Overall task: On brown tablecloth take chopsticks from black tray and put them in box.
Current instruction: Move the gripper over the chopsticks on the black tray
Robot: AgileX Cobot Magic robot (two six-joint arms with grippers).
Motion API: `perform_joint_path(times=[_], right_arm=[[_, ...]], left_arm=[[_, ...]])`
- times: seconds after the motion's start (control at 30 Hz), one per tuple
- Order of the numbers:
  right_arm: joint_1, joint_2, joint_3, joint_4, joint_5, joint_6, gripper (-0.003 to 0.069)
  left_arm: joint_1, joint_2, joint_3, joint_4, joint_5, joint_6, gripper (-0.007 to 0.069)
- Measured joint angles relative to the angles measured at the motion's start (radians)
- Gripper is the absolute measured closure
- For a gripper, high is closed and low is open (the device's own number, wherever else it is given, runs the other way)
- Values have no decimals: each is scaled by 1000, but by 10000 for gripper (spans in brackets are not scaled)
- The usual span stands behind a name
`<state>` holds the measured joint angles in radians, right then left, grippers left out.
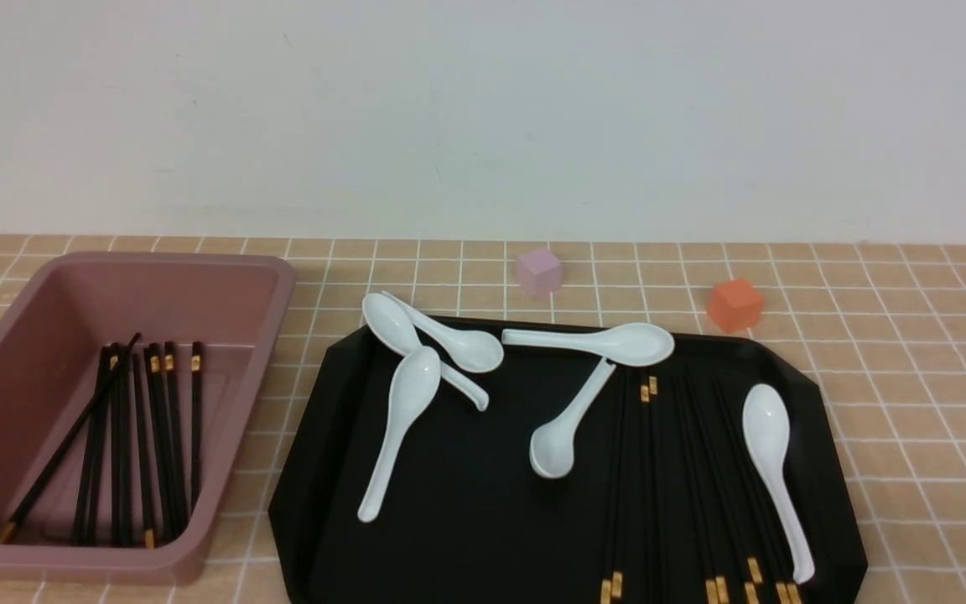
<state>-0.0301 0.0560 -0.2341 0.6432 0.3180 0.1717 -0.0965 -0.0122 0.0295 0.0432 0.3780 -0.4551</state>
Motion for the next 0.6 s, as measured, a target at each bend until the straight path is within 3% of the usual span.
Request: perform_joint_path(times=[0.27, 0.4, 0.47, 0.6], right_arm=[[0, 513, -389, -20, 575, -143, 658], [0, 820, -494, -25, 771, -254, 657], [2, 912, -520, -21, 800, -296, 656], [100, 1157, -597, -19, 759, -375, 652]], left_arm=[[0, 0, 0, 0, 0, 0, 396], [0, 0, 0, 0, 0, 0, 388], [0, 0, 0, 0, 0, 0, 388], [0, 0, 0, 0, 0, 0, 386]])
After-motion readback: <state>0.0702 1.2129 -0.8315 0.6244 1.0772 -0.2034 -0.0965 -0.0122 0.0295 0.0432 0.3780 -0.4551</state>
